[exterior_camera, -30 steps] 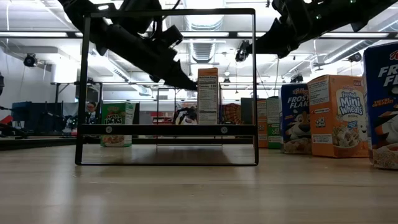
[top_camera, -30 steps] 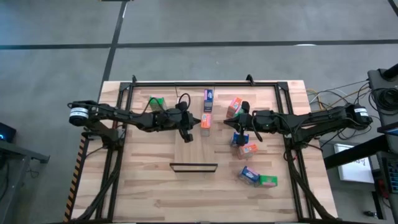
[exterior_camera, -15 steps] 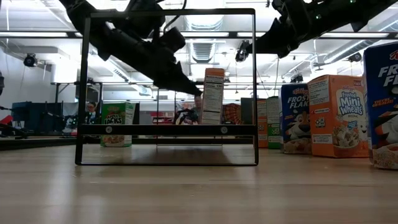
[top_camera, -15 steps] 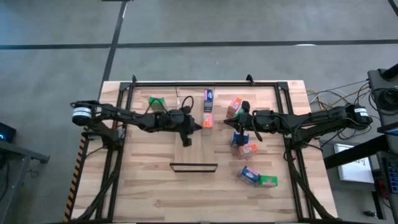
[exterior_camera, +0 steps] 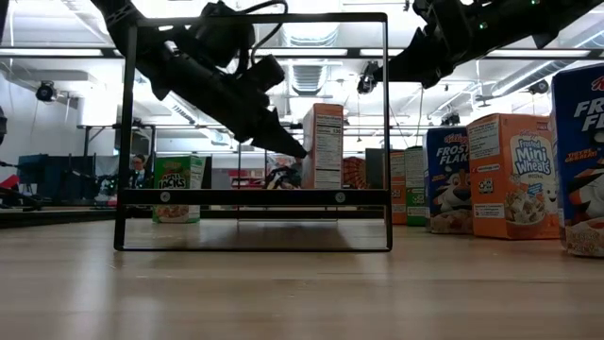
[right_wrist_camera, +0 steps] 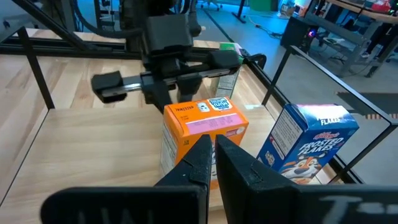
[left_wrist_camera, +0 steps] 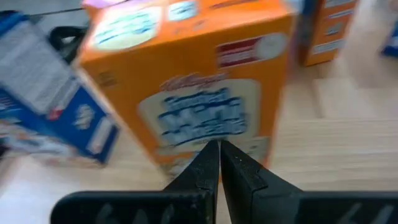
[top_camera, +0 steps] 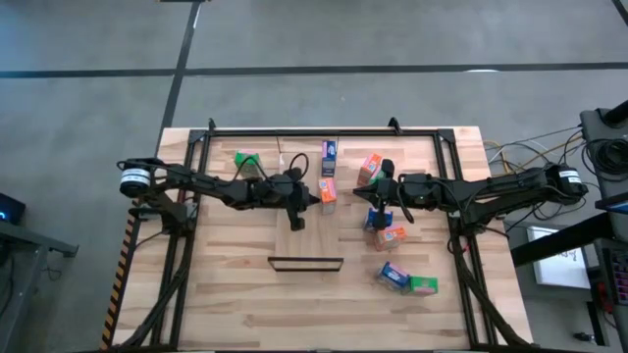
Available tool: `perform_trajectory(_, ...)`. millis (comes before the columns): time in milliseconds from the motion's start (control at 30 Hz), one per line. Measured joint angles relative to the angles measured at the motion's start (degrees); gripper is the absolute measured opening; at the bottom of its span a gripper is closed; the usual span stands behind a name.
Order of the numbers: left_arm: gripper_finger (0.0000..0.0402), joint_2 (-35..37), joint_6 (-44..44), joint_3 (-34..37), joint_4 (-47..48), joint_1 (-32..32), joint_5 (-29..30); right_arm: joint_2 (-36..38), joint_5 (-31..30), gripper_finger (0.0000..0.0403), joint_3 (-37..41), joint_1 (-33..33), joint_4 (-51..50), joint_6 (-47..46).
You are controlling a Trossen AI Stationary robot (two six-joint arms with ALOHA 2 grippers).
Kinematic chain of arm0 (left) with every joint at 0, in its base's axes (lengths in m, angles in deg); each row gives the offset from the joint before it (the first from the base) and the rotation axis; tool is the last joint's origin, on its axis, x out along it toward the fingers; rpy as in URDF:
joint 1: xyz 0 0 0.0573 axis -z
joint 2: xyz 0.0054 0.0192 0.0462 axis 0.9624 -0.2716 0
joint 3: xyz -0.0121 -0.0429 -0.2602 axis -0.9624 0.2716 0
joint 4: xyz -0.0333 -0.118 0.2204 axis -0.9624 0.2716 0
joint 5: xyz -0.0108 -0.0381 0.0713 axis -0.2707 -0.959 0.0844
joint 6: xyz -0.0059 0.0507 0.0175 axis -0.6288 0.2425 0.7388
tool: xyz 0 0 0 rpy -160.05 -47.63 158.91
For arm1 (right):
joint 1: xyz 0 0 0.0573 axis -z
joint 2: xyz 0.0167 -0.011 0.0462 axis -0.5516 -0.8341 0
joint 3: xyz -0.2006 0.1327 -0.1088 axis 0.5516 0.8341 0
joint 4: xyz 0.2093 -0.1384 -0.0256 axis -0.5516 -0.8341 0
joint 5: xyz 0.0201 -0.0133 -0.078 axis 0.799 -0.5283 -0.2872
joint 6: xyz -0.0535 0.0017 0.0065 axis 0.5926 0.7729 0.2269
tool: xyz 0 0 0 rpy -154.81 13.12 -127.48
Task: Stack cereal on shelf
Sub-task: Put the middle orange cereal box on the shelf
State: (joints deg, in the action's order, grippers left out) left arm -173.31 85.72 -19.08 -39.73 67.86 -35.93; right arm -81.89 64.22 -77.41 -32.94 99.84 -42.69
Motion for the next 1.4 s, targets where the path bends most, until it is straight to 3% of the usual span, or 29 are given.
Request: perform_trajectory(1400,0.0,-1.4,-0.56,-0.02,-3.38,-1.99,1.14,0.0,-0.02,0.0013,0.0,0.02,-0.05,0.11)
